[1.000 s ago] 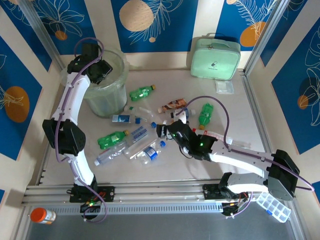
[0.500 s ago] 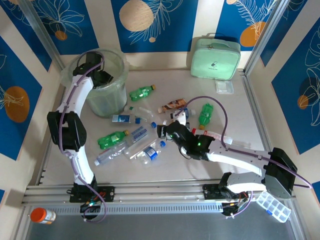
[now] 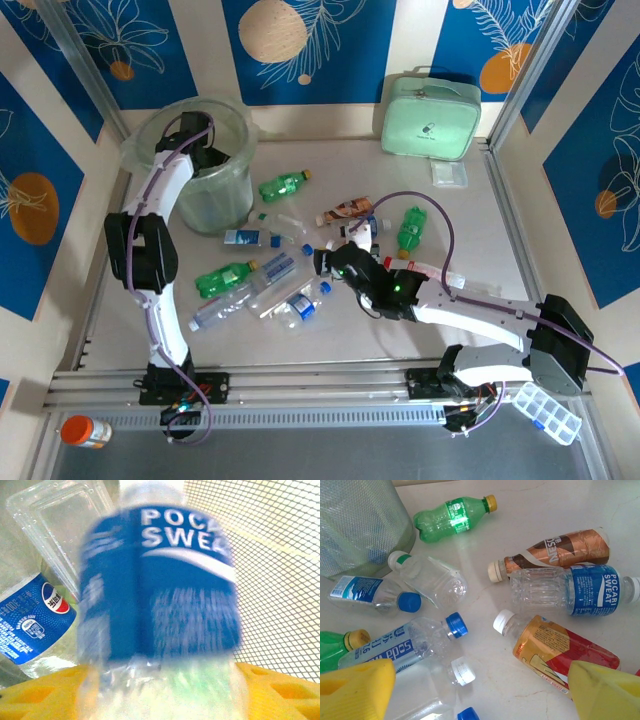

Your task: Put the plastic bottles in the bin

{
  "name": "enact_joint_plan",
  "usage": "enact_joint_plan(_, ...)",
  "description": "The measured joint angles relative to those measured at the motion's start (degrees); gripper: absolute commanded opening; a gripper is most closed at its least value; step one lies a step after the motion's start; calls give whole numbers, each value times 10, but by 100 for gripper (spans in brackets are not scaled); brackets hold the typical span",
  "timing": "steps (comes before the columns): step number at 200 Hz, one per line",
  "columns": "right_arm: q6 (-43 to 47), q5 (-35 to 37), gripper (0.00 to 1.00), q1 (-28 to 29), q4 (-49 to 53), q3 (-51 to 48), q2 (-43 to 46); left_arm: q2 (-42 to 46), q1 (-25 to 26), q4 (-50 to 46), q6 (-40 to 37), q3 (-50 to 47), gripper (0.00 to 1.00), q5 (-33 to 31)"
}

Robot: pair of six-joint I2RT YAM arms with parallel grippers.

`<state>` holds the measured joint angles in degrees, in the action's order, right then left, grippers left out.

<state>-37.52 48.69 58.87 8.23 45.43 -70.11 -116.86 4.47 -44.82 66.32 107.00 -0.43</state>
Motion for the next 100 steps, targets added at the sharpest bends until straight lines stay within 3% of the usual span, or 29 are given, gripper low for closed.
enact_joint_plan(36, 3, -2, 90, 2, -5, 0, 0, -14, 0, 0, 1, 15, 87, 0)
enact_joint_plan(100, 13, -7, 90, 4, -15, 0, 0, -21, -1, -9, -10, 19, 86, -1)
